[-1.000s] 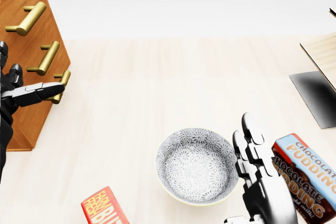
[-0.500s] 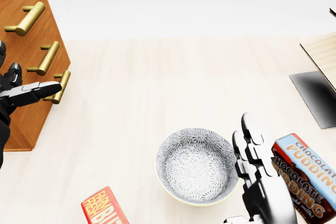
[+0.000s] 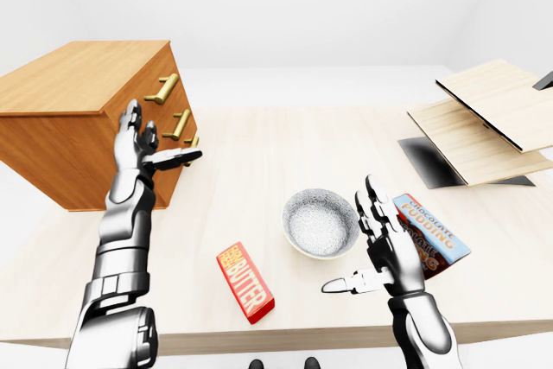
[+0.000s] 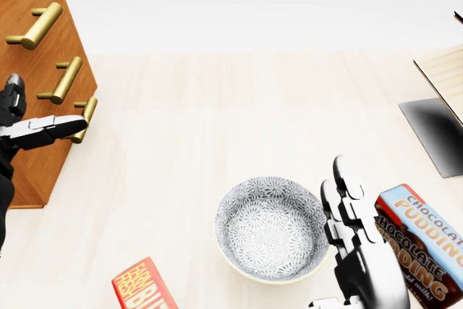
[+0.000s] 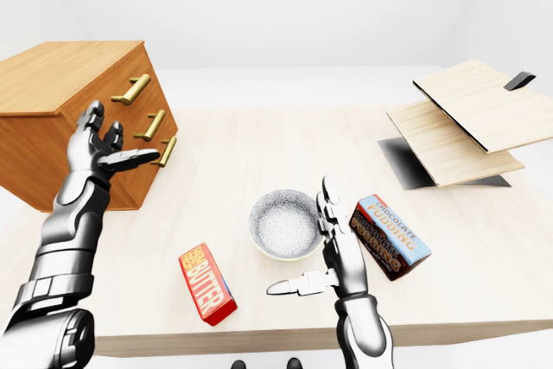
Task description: Close the top drawer of the cabinet and put the bowl on top of it.
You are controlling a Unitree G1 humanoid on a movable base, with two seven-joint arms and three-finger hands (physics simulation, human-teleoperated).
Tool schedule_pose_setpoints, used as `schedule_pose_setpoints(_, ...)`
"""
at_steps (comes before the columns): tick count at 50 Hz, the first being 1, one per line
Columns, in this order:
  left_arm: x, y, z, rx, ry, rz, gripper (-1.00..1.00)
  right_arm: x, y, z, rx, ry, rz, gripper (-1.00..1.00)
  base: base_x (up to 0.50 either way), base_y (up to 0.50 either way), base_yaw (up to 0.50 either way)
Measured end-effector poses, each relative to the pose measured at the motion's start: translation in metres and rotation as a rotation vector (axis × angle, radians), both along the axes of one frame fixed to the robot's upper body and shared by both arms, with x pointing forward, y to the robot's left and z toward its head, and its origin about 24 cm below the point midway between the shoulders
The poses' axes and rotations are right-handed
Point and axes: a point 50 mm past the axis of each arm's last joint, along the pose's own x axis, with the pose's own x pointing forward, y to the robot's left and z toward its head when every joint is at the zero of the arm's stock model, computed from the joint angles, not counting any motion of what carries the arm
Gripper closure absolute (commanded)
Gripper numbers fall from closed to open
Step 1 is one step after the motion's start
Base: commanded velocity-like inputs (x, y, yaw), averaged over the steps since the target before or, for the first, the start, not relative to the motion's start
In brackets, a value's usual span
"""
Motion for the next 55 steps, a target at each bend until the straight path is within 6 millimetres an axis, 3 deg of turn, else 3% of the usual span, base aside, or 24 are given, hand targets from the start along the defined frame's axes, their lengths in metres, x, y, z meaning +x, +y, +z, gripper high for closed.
schedule_pose_setpoints(15,-0.032,-0.021,0.020,0.047,-0.179,-0.050,-1.00,0.000,0.000,0.000,0.001,0.001,0.001,-1.00,0.00,0.00,0.00)
schedule_pose_setpoints(27,-0.073,-0.044,0.036,0.112,-0.332,-0.113,-1.00,0.000,0.000,0.000,0.003,-0.001,0.001,-1.00,0.00,0.00,0.00)
schedule_pose_setpoints(55,-0.139,-0.097,0.034,0.245,-0.398,-0.207,-1.00,-0.004,-0.002,0.004,0.007,-0.010,-0.003,-1.00,0.00,0.00,0.00)
